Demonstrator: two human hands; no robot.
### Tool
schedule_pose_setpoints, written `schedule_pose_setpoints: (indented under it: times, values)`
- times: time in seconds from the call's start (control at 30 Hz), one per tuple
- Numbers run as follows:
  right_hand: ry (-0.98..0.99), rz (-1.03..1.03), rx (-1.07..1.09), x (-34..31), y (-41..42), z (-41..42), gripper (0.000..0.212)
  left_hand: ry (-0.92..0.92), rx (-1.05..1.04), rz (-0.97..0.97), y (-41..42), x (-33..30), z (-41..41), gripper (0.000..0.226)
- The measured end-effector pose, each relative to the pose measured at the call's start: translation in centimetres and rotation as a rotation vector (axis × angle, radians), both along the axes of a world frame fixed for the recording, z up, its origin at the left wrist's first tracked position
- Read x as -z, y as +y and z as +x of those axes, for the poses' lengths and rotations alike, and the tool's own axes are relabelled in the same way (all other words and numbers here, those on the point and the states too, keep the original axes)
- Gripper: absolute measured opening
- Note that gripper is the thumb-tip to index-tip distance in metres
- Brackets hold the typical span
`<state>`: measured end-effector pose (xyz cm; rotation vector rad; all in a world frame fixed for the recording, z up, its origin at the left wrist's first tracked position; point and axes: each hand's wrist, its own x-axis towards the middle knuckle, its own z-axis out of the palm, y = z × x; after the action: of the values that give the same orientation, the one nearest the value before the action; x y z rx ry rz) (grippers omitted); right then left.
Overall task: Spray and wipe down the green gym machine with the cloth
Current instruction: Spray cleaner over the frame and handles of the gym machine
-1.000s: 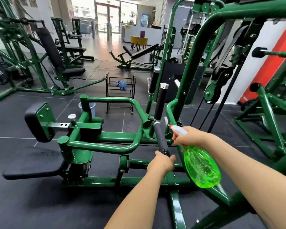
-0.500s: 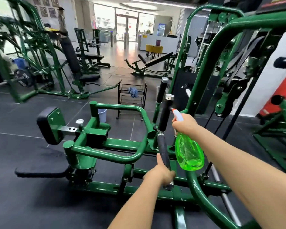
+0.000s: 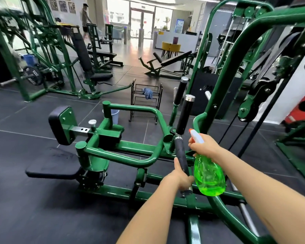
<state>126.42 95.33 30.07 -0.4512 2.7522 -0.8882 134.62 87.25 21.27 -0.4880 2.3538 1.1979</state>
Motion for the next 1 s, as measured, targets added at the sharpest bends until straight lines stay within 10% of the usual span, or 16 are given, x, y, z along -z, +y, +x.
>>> schedule_pose_setpoints:
  times: [0.3, 0.63, 1.0]
  values:
    - [-0.131, -0.129, 0.225, 8.0, 4.8, 4.7, 0.016, 0.056, -0.115, 0.253, -5.5, 1.6, 3.2, 0.089]
    - [-0.29, -0.147, 0.198, 17.5, -1.8, 12.8, 0.024, 0.104, -0.013, -0.312, -13.8, 5.2, 9.6, 0.056]
    - [-0.253, -0.25, 0.341, 18.3, -12.0, 7.2, 0.012, 0.064, 0.255, -0.628, -17.6, 8.3, 7.7, 0.069]
